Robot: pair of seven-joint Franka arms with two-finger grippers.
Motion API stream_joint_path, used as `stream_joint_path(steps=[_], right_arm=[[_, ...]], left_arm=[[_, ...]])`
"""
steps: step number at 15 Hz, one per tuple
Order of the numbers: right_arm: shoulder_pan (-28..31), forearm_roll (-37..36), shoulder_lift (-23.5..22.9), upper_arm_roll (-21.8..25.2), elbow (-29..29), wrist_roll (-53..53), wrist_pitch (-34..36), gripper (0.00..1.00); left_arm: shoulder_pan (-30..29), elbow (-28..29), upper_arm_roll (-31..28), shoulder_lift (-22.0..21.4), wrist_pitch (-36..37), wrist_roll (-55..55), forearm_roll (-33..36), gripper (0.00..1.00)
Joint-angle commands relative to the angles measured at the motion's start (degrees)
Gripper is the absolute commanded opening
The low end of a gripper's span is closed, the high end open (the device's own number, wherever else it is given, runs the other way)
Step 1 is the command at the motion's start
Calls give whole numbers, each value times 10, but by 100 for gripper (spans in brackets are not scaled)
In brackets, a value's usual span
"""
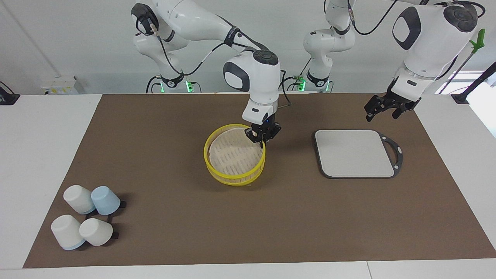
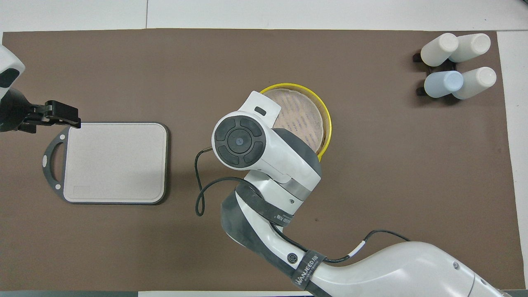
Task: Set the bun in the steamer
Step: 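Lower the lid onto the steamer basket with the right gripper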
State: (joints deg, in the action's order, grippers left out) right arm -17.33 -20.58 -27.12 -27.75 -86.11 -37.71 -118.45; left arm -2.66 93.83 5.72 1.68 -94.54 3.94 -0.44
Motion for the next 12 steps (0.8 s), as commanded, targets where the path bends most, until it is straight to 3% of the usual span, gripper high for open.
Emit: stream_joint_path(steps=[1, 12], right_arm=[[-2, -5, -6, -4, -4, -16, -20, 0], [0, -10, 2, -4, -44, -18, -23, 0]], left_arm=[[4, 18, -9, -21, 4, -23, -11, 100], [1, 40, -11, -42, 8, -44, -11, 100]])
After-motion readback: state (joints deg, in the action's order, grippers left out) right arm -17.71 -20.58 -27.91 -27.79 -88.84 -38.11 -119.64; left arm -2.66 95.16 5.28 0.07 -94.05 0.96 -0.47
